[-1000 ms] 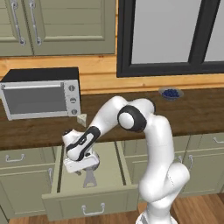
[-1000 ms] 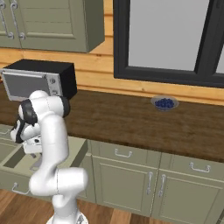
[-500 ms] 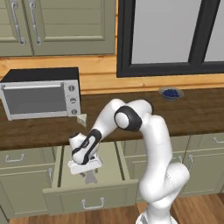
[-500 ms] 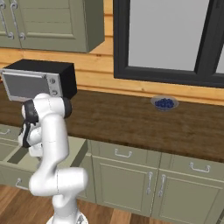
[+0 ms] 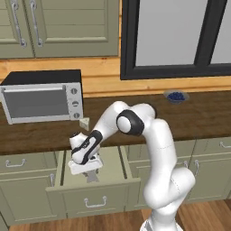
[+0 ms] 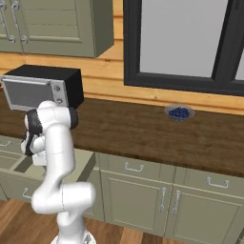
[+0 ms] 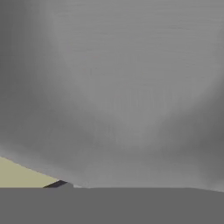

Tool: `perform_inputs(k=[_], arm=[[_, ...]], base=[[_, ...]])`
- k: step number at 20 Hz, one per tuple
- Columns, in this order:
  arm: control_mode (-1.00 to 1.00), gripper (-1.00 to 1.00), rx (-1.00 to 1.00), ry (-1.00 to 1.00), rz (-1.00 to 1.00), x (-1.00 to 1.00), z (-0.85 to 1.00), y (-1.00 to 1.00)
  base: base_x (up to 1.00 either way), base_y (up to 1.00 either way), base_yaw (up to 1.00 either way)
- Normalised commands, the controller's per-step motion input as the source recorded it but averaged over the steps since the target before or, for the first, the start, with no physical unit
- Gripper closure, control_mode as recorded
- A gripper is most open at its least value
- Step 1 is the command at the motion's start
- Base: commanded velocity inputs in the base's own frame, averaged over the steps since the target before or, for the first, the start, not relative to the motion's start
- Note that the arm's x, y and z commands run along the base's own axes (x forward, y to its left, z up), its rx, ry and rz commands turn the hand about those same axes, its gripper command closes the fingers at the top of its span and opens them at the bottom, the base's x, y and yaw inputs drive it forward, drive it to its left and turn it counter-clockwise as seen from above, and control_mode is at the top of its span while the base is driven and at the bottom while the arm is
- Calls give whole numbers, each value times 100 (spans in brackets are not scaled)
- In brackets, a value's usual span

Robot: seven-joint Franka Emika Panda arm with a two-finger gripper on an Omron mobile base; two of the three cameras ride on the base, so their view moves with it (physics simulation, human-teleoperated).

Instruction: Pick the measuring cup from the drawer and place it on the counter.

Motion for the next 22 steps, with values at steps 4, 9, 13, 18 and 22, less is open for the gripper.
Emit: perform_inputs(k=[4,9,13,18,22], arm=[[-100,100,-10,-3,18,-64,72,0],[-100,100,0,-1,41,-47,79,-13],[-100,100,0,0,53,-21,73,-27],[-100,100,0,0,59,-16,62,-25],[-100,100,4,0,38,-17,66,-54]], base=[[0,0,0],[0,0,0],[0,0,0],[0,0,0],[0,0,0]])
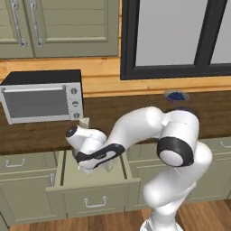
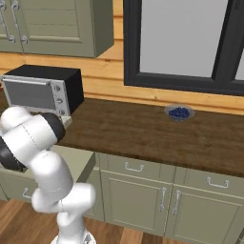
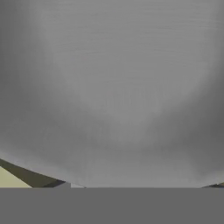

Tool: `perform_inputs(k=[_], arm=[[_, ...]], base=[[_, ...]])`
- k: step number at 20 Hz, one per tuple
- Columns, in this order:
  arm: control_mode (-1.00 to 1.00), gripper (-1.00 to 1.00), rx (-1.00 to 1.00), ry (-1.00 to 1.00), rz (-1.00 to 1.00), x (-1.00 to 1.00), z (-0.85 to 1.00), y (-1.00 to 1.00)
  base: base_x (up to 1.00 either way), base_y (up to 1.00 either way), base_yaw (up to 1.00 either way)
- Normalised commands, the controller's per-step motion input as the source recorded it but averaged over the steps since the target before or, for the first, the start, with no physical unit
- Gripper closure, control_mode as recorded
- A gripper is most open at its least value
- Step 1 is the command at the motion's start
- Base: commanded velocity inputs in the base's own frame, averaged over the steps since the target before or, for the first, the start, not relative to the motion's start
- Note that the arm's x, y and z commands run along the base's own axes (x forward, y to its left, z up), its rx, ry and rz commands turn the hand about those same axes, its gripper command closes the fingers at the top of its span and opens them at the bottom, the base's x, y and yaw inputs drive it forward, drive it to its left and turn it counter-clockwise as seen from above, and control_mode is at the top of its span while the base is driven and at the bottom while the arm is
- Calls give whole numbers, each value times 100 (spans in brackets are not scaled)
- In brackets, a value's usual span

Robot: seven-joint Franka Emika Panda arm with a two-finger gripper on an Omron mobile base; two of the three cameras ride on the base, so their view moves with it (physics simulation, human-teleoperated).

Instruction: Pick the measuring cup from the drawer and place it on the counter.

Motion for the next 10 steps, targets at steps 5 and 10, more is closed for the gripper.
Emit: perform_inputs(k=[5,10], arm=[[-100,100,15,0,-3,0,38,-89],[-100,100,29,0,-13,16,27,-100]], base=[[0,0,0],[0,0,0]])
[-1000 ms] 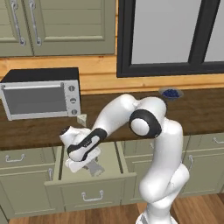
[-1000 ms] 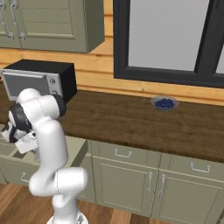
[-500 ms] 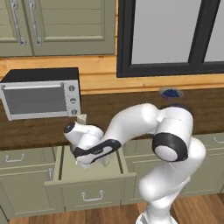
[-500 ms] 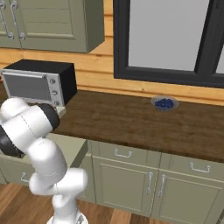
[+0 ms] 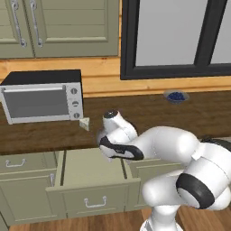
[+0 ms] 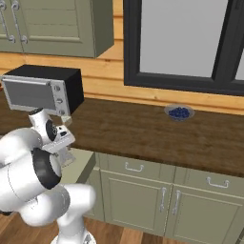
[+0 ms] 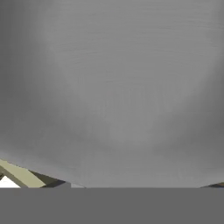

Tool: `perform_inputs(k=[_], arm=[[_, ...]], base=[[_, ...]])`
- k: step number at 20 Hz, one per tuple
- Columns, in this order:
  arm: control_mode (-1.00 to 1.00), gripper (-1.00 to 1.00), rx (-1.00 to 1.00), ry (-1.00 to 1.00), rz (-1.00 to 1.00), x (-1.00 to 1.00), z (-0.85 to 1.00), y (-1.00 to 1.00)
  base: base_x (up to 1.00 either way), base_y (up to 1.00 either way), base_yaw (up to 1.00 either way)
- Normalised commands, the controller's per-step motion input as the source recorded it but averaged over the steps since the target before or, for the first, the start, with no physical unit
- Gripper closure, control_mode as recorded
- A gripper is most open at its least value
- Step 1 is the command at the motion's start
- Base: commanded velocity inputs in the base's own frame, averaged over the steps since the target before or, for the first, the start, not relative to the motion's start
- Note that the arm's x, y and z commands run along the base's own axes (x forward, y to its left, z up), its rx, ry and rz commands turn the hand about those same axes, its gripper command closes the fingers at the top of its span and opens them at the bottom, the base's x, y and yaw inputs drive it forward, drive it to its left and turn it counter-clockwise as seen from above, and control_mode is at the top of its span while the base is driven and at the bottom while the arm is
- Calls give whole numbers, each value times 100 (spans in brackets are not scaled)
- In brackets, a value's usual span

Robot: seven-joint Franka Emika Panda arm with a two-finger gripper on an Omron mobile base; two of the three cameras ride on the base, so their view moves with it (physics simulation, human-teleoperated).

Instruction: Pick the measuring cup from the drawer and place it on the counter.

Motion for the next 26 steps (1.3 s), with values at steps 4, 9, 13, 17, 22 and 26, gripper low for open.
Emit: perform_inputs(k=[4,9,13,17,22,26], arm=[[-100,100,22,6,-9,62,24,-100],[-100,100,14,20,-6,98,25,-95],[-100,100,2,28,-4,100,36,-68],[-100,100,0,28,-3,100,33,-47],[-100,100,0,29,-2,100,14,-29],[-100,-100,0,33,0,100,-6,-25]], base=[[0,0,0],[0,0,0],[0,0,0],[0,0,0],[0,0,0],[0,0,0]])
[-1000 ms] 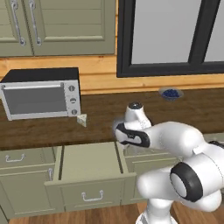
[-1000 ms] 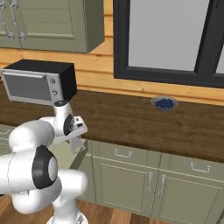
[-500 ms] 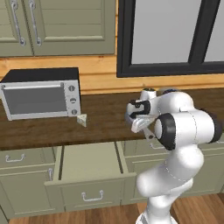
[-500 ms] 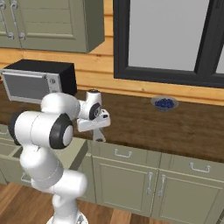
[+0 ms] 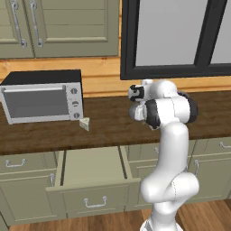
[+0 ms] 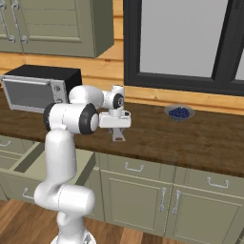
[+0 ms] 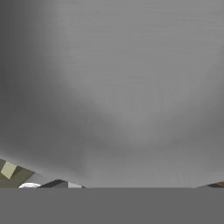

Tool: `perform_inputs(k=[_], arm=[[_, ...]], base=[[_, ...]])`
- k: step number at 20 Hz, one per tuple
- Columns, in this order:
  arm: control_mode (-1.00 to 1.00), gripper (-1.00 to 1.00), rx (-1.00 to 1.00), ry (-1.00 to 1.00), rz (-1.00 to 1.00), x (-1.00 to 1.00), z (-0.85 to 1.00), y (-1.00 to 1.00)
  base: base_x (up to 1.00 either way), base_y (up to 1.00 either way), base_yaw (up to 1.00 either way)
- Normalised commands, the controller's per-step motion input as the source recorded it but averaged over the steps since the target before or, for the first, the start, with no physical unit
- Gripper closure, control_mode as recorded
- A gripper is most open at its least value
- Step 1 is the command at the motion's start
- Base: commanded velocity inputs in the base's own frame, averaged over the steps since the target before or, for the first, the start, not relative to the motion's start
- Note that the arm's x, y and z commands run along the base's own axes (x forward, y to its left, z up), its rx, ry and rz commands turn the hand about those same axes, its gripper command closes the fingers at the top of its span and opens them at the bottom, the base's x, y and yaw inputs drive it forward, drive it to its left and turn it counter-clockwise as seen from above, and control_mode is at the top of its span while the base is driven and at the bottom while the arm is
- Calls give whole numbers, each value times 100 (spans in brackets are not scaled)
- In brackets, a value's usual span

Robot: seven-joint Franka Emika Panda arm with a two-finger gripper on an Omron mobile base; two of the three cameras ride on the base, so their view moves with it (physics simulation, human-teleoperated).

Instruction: Pick the measuring cup from the drawer and place it on the counter.

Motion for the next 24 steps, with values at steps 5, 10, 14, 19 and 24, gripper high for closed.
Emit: perform_inputs(k=[5,10,14,19,24], arm=[[-100,-100,0,24,0,94,-40,-5],[-100,-100,-7,-10,0,-24,-1,6],[-100,-100,-17,-42,-2,-100,14,15],[-100,-100,-13,-52,0,-100,5,17],[-100,-100,-6,-53,0,-100,0,24]], base=[[0,0,0],[0,0,0],[0,0,0],[0,0,0],[0,0,0]])
